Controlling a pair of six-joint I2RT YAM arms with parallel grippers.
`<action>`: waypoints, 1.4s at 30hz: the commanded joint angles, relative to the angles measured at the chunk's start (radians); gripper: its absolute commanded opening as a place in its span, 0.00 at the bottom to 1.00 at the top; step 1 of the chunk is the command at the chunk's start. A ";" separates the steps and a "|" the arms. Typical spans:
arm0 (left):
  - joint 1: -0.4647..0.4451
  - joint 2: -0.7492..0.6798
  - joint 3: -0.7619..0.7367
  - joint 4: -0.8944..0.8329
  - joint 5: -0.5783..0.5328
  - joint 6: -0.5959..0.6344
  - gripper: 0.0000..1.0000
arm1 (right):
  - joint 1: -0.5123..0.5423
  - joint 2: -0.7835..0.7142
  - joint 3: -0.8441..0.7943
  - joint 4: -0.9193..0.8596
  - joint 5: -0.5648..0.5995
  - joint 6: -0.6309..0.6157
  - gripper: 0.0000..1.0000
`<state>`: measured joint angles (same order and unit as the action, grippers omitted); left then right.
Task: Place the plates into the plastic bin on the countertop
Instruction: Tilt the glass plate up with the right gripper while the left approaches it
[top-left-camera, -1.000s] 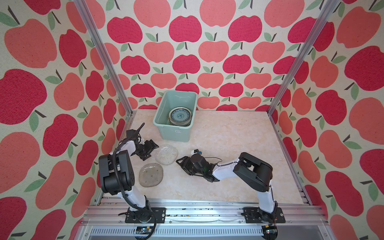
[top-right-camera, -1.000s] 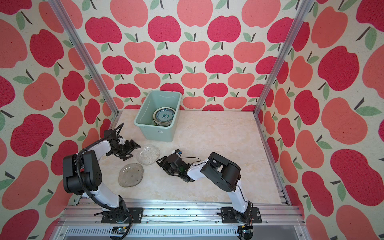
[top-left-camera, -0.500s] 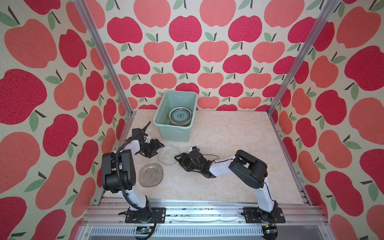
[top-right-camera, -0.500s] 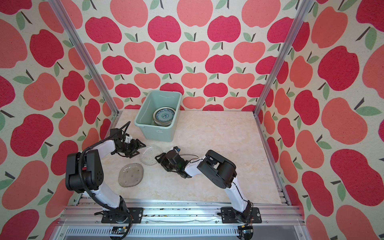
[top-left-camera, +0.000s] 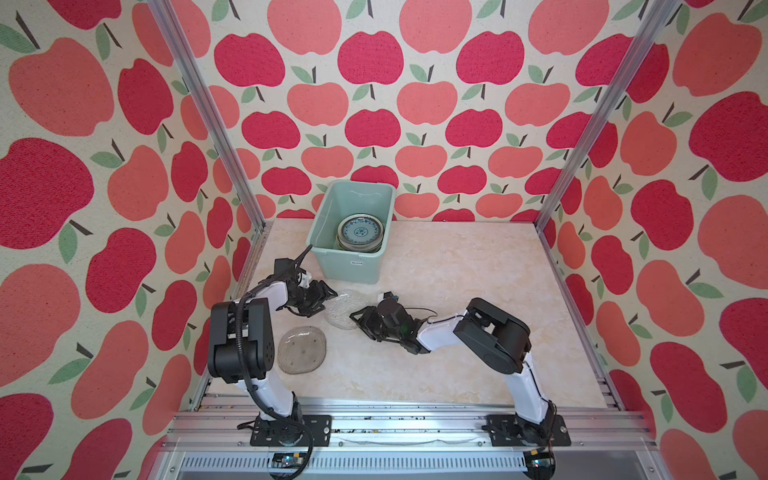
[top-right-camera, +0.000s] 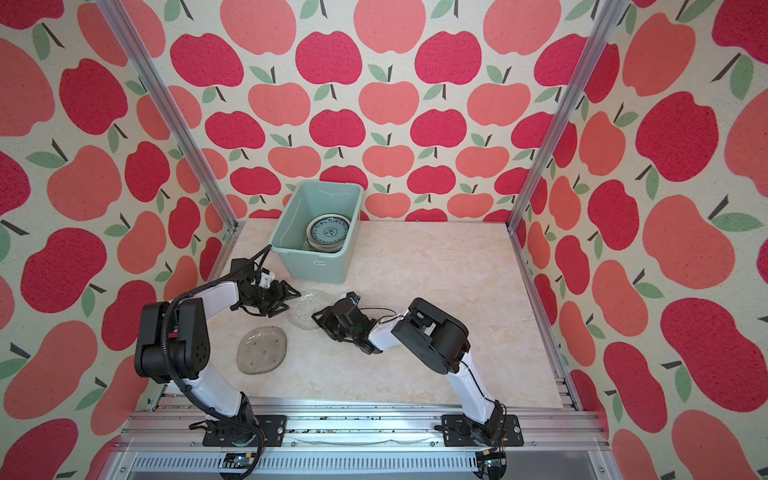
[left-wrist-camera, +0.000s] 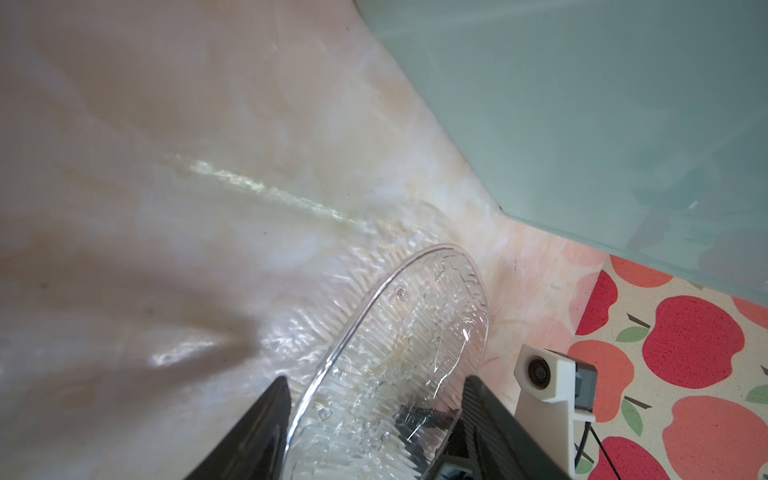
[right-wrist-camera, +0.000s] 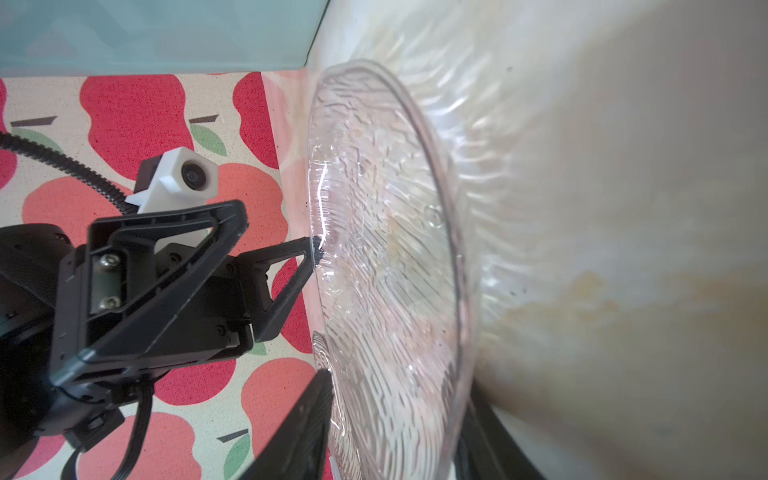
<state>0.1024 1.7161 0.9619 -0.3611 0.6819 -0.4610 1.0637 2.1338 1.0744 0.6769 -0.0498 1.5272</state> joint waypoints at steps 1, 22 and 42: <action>-0.006 -0.008 -0.008 0.004 0.021 -0.014 0.67 | -0.007 0.003 0.000 -0.055 0.012 -0.012 0.37; -0.038 -0.212 0.004 -0.115 -0.061 -0.019 0.67 | -0.026 -0.275 -0.196 -0.204 -0.003 -0.043 0.06; -0.329 -0.832 0.146 -0.376 -0.112 0.040 0.67 | -0.239 -0.963 -0.138 -0.938 -0.258 -0.684 0.04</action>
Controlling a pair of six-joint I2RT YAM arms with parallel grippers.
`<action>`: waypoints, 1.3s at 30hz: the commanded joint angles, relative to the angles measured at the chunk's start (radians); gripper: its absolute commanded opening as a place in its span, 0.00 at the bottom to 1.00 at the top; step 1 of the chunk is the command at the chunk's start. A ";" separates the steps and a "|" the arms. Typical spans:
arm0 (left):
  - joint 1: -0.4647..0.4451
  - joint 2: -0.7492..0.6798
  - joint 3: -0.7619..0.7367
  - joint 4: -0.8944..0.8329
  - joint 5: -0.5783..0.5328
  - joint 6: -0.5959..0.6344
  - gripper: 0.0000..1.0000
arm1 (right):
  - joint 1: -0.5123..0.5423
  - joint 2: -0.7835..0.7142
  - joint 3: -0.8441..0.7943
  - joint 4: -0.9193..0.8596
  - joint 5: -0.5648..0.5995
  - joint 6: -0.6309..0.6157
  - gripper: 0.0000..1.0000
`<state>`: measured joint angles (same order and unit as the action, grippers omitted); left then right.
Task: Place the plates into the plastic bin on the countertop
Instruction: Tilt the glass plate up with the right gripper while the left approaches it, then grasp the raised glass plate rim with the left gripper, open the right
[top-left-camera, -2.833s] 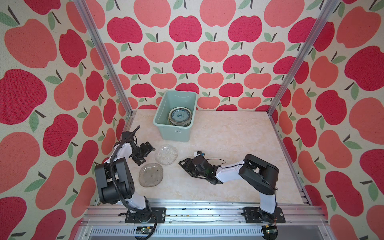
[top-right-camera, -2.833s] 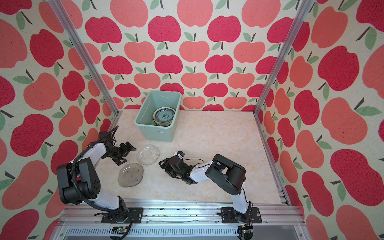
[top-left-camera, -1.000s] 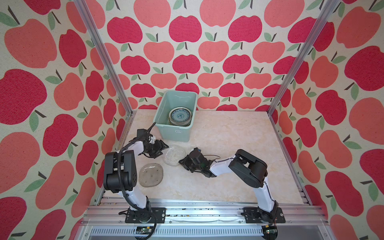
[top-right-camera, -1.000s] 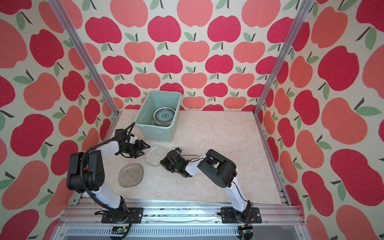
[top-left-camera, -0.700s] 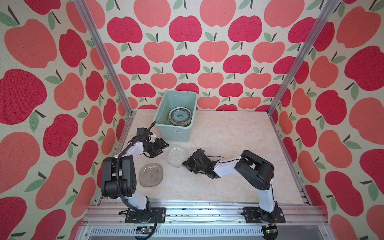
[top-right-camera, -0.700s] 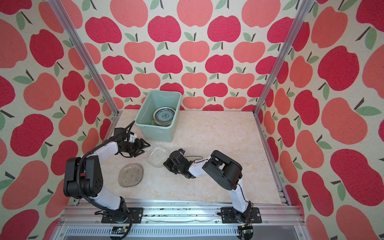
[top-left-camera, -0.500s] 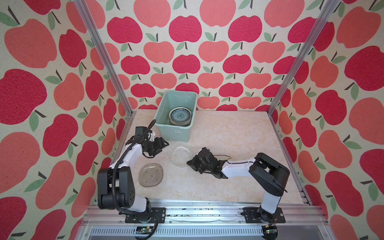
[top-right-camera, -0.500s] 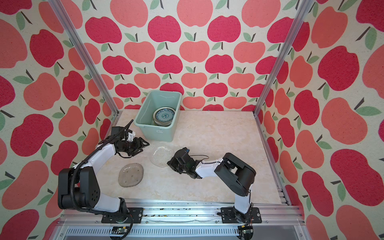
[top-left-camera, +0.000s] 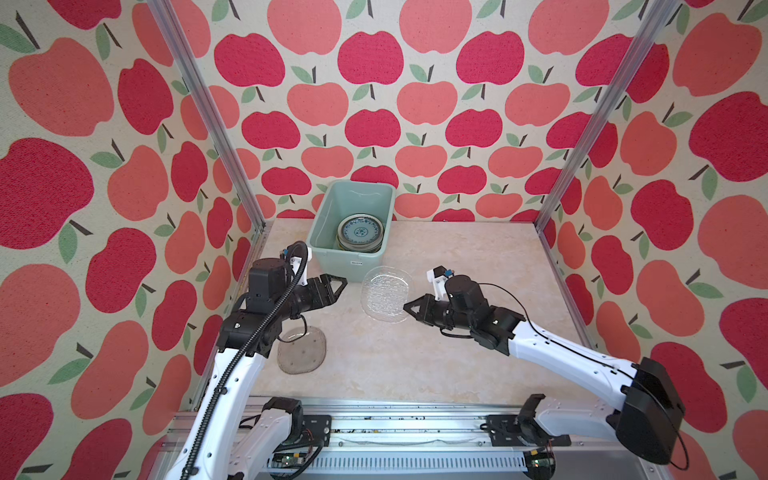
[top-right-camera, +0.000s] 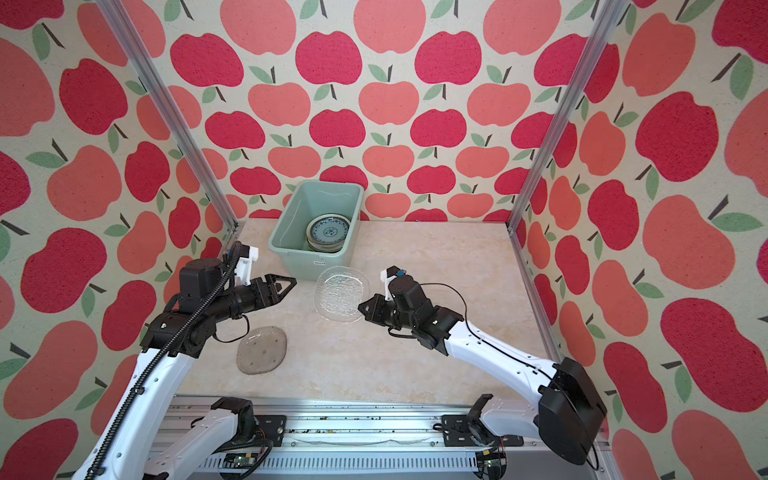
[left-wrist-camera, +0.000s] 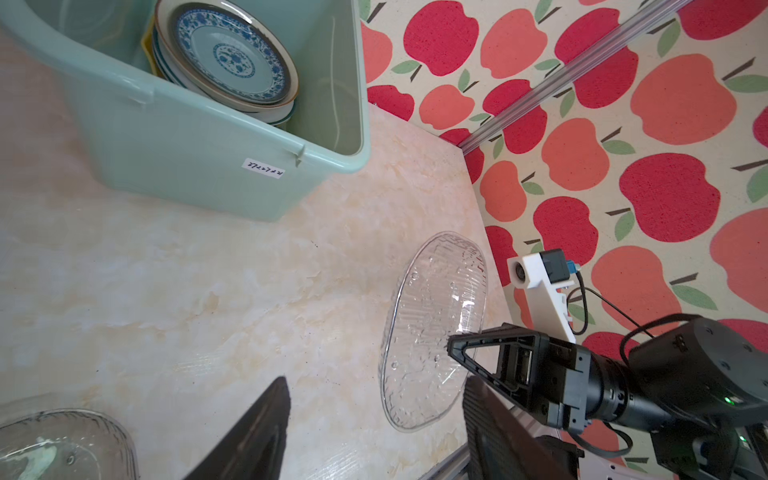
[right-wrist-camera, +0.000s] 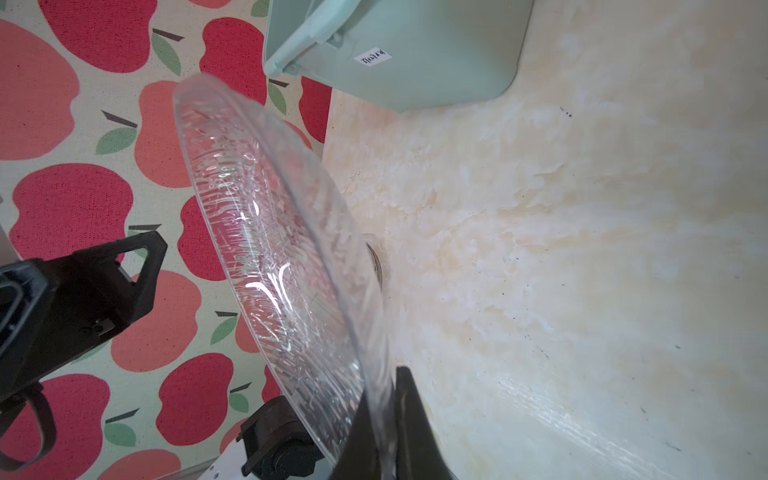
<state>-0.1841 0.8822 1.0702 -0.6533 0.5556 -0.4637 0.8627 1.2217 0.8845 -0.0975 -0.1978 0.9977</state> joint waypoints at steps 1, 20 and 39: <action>-0.068 0.003 0.044 -0.096 0.007 0.056 0.67 | -0.053 -0.060 0.066 -0.193 -0.137 -0.183 0.04; -0.409 0.173 0.067 0.050 -0.162 0.084 0.45 | -0.105 -0.155 0.179 -0.400 -0.297 -0.368 0.03; -0.419 0.201 0.102 0.028 -0.171 -0.026 0.00 | -0.154 -0.153 0.184 -0.351 -0.227 -0.357 0.25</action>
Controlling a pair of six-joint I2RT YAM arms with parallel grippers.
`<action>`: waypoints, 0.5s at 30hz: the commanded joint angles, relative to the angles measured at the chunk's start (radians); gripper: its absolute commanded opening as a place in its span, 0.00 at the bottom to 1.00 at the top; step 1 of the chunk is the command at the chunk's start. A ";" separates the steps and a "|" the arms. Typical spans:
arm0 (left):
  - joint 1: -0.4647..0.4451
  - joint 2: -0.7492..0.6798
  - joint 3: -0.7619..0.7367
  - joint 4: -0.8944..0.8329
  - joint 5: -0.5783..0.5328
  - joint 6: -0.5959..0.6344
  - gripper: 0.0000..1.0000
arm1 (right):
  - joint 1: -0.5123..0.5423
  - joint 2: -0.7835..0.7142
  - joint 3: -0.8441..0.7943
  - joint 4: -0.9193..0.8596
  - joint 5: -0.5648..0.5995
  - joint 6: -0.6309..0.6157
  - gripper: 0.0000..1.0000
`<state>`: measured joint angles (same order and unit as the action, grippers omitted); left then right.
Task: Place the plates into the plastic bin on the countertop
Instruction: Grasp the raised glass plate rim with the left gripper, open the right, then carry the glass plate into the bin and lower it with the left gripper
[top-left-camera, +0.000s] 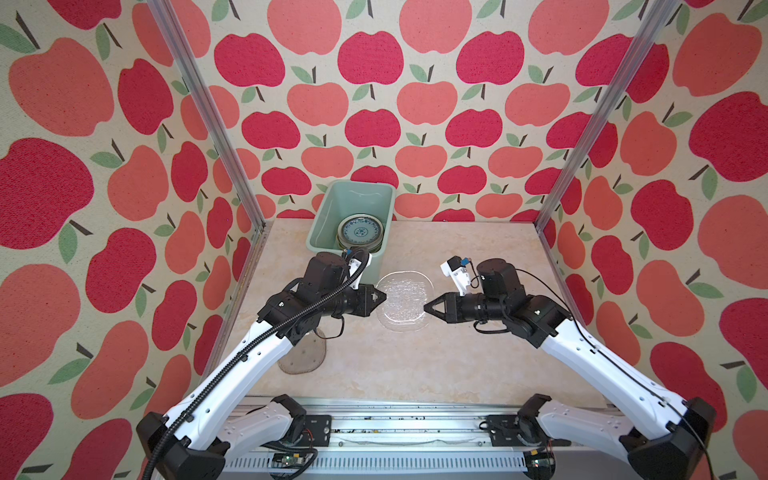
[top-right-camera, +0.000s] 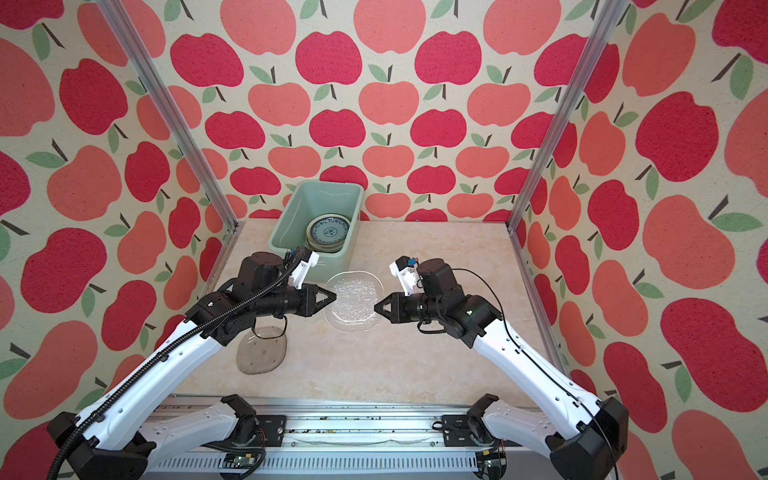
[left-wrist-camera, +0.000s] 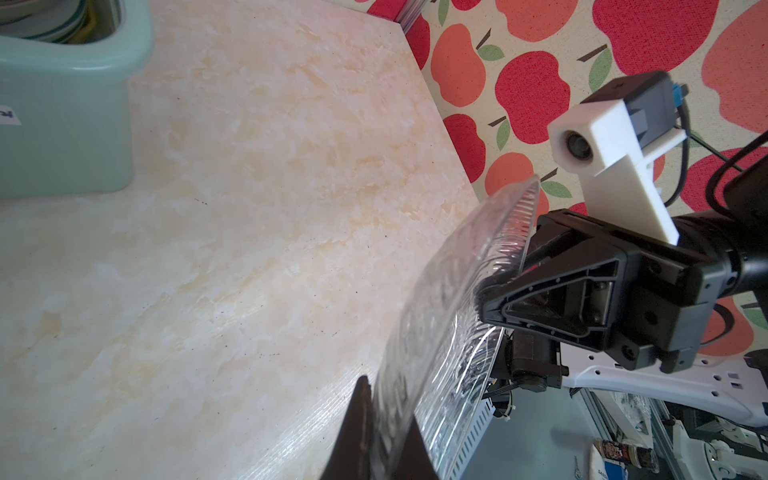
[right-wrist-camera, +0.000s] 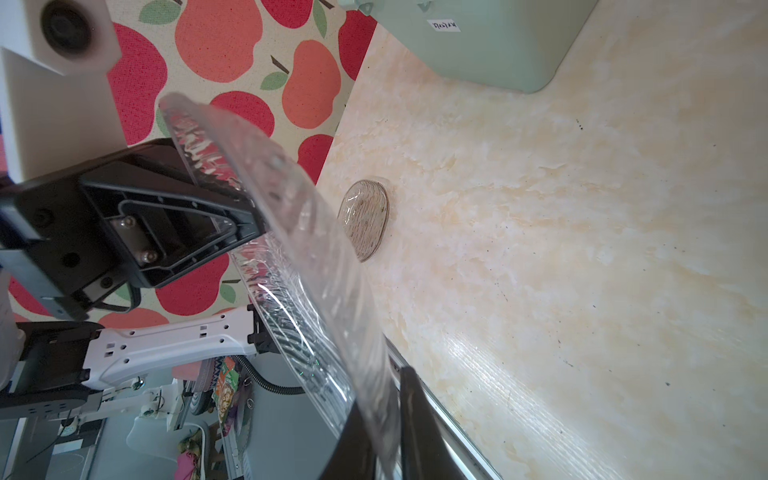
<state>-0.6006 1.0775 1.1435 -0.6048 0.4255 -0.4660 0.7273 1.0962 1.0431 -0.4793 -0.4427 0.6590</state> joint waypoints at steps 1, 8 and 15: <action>-0.002 0.006 0.030 -0.012 -0.063 -0.040 0.00 | -0.028 -0.032 0.029 0.023 0.027 -0.021 0.31; 0.068 0.045 0.015 0.160 -0.237 -0.326 0.00 | -0.133 -0.123 0.051 -0.007 0.096 -0.058 0.54; 0.152 0.229 0.072 0.493 -0.406 -0.655 0.00 | -0.241 -0.135 0.072 -0.002 0.057 -0.058 0.56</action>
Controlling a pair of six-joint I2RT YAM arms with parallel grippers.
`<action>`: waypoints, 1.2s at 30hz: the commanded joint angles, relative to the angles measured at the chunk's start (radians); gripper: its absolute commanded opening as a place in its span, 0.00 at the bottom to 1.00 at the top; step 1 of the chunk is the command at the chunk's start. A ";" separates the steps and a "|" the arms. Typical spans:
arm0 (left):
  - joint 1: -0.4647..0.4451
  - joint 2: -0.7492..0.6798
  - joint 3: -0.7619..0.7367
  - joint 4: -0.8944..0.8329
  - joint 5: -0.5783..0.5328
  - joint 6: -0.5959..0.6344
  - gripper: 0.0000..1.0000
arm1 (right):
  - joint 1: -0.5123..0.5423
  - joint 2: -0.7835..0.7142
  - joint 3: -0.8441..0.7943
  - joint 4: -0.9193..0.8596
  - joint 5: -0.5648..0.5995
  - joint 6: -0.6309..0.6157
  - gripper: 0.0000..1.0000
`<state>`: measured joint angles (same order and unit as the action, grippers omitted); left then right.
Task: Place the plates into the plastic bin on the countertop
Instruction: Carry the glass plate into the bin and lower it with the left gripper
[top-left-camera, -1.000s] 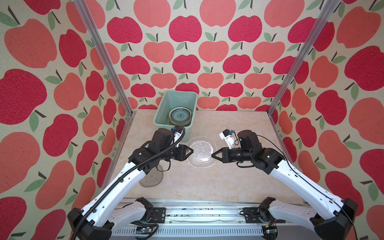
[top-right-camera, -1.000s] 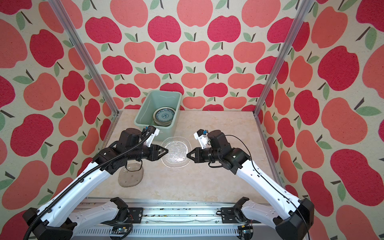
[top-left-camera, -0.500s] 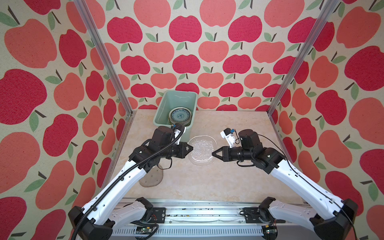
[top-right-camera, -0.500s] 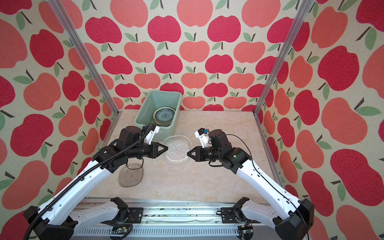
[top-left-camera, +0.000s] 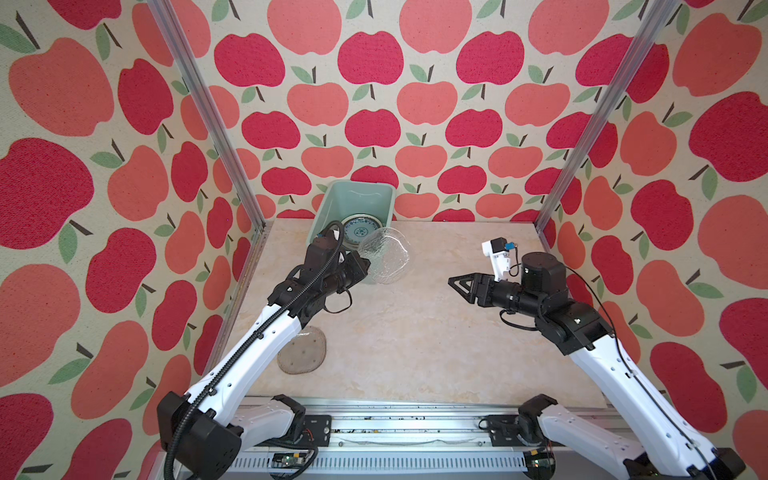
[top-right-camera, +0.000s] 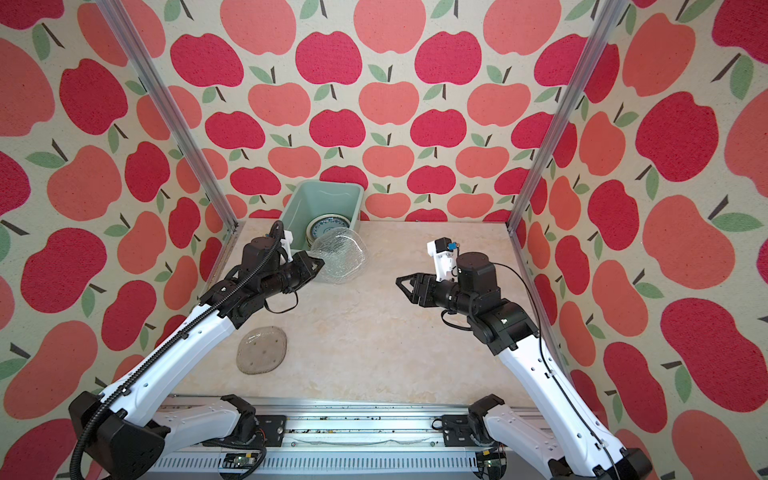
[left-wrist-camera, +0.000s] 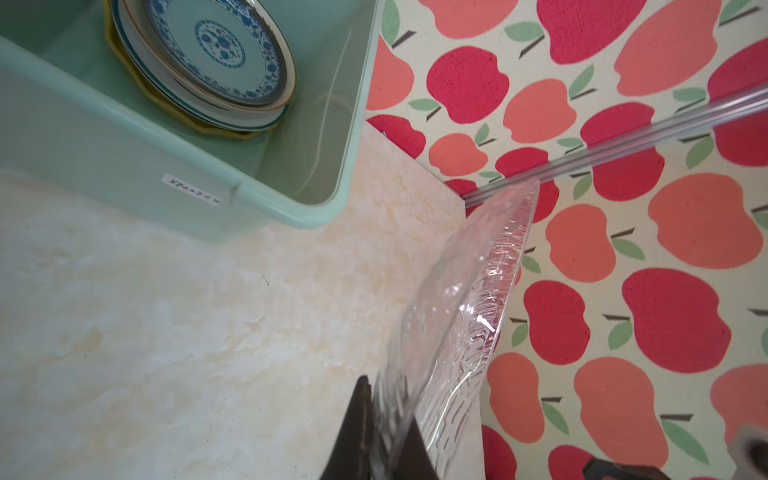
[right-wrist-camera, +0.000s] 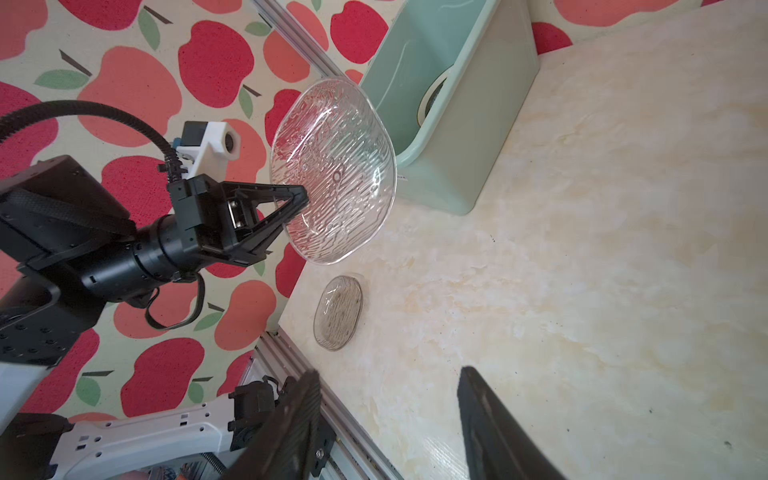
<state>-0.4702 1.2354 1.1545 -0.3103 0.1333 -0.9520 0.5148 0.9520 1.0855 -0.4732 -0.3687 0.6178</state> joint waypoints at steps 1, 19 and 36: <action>0.033 0.111 0.096 0.207 -0.136 -0.189 0.00 | -0.042 0.016 0.035 -0.008 -0.030 -0.014 0.56; 0.122 0.775 0.646 0.098 -0.447 -0.601 0.00 | -0.253 0.066 0.013 0.076 -0.185 0.078 0.54; 0.131 0.902 0.635 0.010 -0.426 -0.668 0.00 | -0.271 0.116 -0.030 0.157 -0.204 0.105 0.54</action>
<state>-0.3466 2.1036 1.7699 -0.2478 -0.2993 -1.6077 0.2520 1.0630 1.0687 -0.3458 -0.5526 0.7094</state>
